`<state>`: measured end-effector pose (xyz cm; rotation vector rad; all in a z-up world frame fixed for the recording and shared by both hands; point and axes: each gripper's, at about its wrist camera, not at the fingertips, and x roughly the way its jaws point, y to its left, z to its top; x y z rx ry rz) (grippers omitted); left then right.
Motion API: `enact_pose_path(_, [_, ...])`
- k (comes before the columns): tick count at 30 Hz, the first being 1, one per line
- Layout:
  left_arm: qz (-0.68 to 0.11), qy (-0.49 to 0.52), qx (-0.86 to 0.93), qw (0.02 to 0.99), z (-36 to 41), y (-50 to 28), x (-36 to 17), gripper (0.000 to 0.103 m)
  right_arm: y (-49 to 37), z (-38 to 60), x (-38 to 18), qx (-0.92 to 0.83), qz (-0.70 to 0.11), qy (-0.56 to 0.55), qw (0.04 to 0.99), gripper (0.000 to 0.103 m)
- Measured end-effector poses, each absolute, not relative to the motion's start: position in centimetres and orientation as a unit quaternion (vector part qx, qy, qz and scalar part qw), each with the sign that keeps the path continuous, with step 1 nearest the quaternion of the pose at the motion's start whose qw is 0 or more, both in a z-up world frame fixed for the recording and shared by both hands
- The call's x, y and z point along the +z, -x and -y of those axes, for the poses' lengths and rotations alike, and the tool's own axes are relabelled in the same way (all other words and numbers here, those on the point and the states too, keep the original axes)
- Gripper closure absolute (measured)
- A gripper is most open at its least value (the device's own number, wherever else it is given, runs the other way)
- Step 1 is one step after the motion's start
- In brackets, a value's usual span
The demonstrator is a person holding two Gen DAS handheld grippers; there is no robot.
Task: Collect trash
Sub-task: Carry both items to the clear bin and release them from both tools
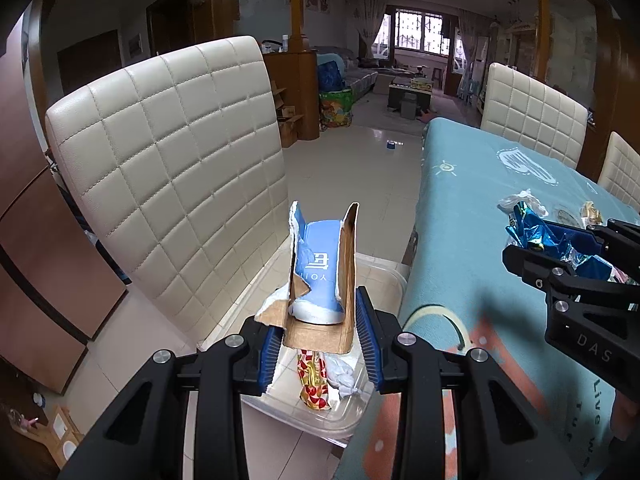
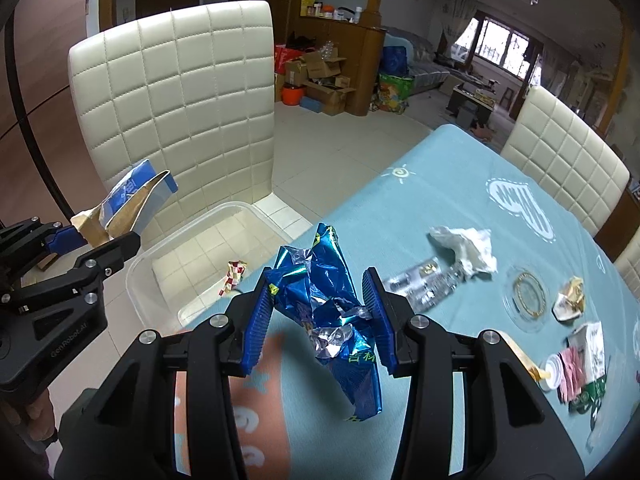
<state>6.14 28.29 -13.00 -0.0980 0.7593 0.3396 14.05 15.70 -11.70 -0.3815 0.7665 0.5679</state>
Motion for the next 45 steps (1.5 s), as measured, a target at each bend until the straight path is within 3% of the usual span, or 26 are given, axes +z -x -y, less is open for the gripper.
enact_pose_path(3, [-0.364, 0.044, 0.169, 0.915, -28.7, -6.6, -13.1, 0.058, -14.6, -16.4, -11.9, 0.269, -0.366, 0.186, 0.871, 0.057])
enact_pose_path(4, [-0.362, 0.041, 0.172, 0.915, -28.7, -6.7, -13.0, 0.035, -14.8, -16.5, -11.9, 0.269, -0.366, 0.186, 0.871, 0.057])
enact_pose_path(5, [-0.354, 0.036, 0.181, 0.917, -28.8, -6.7, -13.0, 0.019, -15.0, -16.6, -12.0, 0.268, -0.367, 0.186, 0.871, 0.057])
enact_pose_path(6, [-0.344, 0.032, 0.189, 0.919, -28.8, -6.5, -12.9, 0.017, -15.2, -16.7, -12.1, 0.268, -0.368, 0.185, 0.871, 0.057])
enact_pose_path(26, [-0.349, 0.057, 0.267, 0.896, -34.3, -3.2, -13.7, 0.017, -14.5, -22.1, -13.1, 0.318, -0.368, 0.214, 0.847, 0.055])
enact_pose_path(32, [-0.351, 0.064, 0.27, 0.894, -34.7, -3.1, -13.8, 0.017, -14.1, -22.9, -13.1, 0.321, -0.363, 0.217, 0.847, 0.048])
enact_pose_path(34, [-0.351, 0.068, 0.271, 0.894, -34.8, -3.1, -13.8, 0.017, -14.0, -23.0, -12.9, 0.319, -0.36, 0.217, 0.849, 0.036])
enact_pose_path(36, [-0.351, 0.07, 0.271, 0.894, -34.8, -2.9, -13.7, 0.017, -13.9, -22.7, -12.6, 0.315, -0.354, 0.212, 0.855, 0.031])
enact_pose_path(45, [-0.349, 0.075, 0.26, 0.897, -33.7, -2.2, -13.1, 0.017, -13.5, -20.5, -12.2, 0.298, -0.359, 0.202, 0.861, 0.031])
